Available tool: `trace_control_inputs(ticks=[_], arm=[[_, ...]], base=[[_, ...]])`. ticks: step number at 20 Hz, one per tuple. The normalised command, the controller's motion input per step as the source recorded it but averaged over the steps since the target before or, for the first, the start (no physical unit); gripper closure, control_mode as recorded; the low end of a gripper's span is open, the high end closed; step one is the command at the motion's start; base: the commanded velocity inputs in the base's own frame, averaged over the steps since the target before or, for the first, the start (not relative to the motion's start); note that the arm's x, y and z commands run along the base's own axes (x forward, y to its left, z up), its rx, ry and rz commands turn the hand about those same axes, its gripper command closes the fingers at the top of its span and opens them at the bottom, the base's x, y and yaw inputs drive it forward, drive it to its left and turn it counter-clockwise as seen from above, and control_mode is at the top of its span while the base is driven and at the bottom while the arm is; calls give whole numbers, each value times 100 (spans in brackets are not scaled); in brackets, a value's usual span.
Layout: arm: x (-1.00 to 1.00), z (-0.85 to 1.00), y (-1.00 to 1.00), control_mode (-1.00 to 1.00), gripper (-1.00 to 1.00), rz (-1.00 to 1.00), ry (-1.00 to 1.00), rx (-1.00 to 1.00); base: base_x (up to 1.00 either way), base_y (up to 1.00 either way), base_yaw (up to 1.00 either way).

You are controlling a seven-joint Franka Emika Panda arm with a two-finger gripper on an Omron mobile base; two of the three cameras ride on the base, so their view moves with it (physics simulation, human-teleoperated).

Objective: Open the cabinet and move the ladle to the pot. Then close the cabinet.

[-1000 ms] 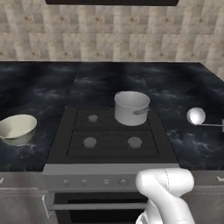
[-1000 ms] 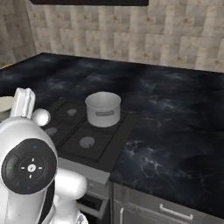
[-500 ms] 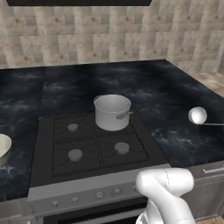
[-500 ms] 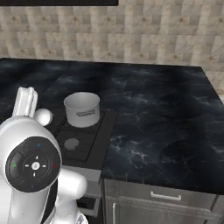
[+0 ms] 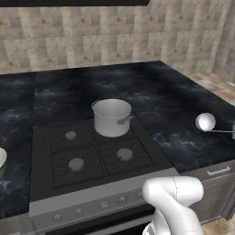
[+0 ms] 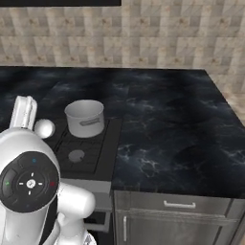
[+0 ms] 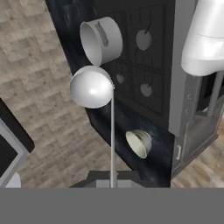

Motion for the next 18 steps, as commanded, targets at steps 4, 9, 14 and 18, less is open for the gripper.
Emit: trace_control_inputs(ticks=[4, 9, 14, 18], arm=[[0, 0, 0, 100, 100, 0, 0, 0], [9, 0, 0, -100, 100, 0, 1, 1], [15, 12, 0, -100, 100, 4, 0, -1], [16, 5, 0, -100, 100, 15, 0, 0]], base=[[19, 15, -12], [5, 0, 0], [0, 0, 0], [0, 0, 0]])
